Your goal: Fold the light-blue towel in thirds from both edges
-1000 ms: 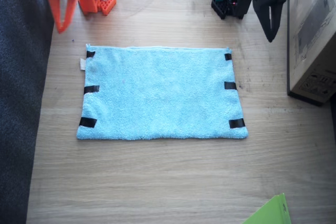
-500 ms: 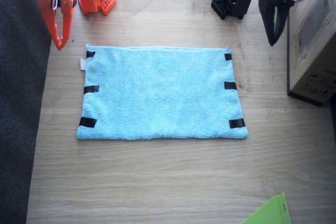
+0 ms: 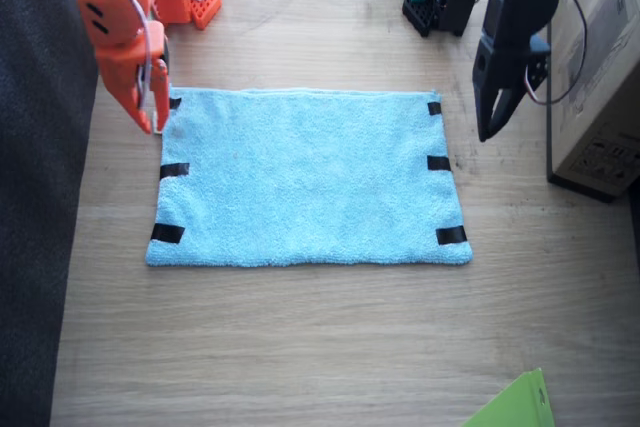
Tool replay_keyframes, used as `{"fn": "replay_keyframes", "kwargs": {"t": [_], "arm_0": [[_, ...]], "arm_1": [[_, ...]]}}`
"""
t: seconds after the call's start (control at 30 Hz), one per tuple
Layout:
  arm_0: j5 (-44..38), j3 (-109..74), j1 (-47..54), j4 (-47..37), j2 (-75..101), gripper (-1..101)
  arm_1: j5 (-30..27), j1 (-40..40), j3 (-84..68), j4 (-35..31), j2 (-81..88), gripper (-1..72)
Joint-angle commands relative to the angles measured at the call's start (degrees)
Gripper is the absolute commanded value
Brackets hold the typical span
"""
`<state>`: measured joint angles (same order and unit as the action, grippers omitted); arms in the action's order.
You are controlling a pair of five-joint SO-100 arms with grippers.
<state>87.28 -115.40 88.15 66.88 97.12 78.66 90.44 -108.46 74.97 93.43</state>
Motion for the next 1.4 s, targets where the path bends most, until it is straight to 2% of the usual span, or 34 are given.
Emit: {"fn": "replay_keyframes", "kwargs": {"t": [0.0, 0.27, 0.43, 0.7, 0.8, 1.37], "arm_0": [[-0.18, 1.58, -1.67, 0.26, -0.09, 0], [-1.85, 2.02, -7.03, 0.62, -1.41, 0], [-1.49, -1.23, -8.26, 1.85, 4.39, 1], [0.26, -8.44, -8.26, 7.91, 20.74, 19], [0.97, -10.46, -8.35, 7.91, 23.29, 22], [0.53, -9.49, -13.97, 4.83, 12.83, 26]], "arm_1": [[-0.09, 0.18, 0.70, 0.62, 0.88, 9.9], [0.44, 2.20, 0.44, -0.18, -1.23, 10.4], [0.44, 2.90, 1.05, -1.58, -4.22, 11.1], [-0.26, 2.02, 1.93, -1.76, -5.36, 12.6], [-0.44, 1.67, 1.93, -1.93, -5.54, 13.6], [-2.81, 1.14, 2.02, -1.93, -5.98, 16.1]]}}
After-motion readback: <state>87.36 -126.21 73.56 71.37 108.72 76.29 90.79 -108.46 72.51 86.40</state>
